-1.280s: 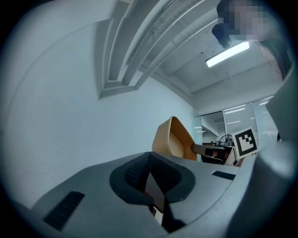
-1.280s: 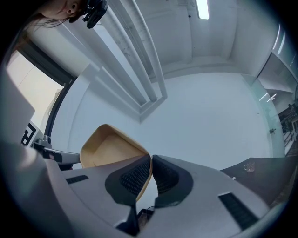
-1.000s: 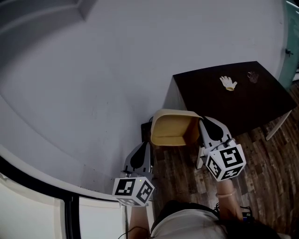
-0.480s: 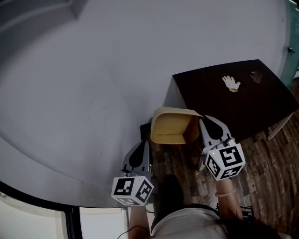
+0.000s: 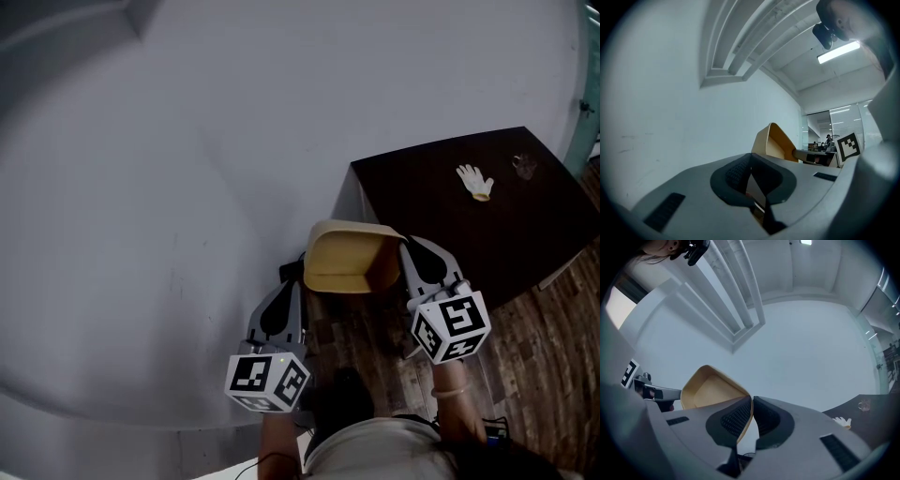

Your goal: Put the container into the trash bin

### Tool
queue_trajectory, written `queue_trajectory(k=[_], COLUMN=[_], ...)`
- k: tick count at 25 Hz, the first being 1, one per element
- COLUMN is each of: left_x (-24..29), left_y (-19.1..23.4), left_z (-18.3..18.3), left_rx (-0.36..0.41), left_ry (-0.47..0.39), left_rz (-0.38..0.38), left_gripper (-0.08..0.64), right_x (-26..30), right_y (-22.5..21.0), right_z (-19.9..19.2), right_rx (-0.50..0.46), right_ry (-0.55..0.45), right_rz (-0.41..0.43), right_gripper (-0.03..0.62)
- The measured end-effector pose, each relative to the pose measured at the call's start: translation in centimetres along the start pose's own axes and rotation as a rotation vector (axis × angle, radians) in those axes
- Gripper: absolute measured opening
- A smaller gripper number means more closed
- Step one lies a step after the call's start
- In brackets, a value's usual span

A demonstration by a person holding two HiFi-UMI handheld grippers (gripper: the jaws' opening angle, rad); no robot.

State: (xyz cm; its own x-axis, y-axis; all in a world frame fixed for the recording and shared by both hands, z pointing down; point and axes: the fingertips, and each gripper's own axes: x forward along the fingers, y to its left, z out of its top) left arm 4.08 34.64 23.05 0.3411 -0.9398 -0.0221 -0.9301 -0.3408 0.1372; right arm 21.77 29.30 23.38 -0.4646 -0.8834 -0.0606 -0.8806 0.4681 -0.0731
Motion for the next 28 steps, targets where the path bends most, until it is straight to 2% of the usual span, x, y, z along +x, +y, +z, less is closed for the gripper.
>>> queue_trajectory(k=[15, 22, 28], left_x=[11.4, 15.0, 18.9], left_y=[14.8, 18.8, 20.9], left_z=[1.2, 0.0, -1.1], left_rx=[-0.028, -0.046, -0.054], left_ry=[-0.002, 0.021, 0.046], left_rz=[0.004, 0.006, 0.009], left_gripper=[0.02, 0.02, 0.02], right_x=[18.9, 23.7, 27.8], right_y=[1.6, 1.8, 0.3], right_z=[-1.3, -3.5, -4.9], right_rx=[-0.032, -0.03, -0.026], right_ry=[0.018, 0.058, 0.08], right_rz=[0.005, 0.013, 0.012], right_gripper=[0.025, 0.025, 0.025])
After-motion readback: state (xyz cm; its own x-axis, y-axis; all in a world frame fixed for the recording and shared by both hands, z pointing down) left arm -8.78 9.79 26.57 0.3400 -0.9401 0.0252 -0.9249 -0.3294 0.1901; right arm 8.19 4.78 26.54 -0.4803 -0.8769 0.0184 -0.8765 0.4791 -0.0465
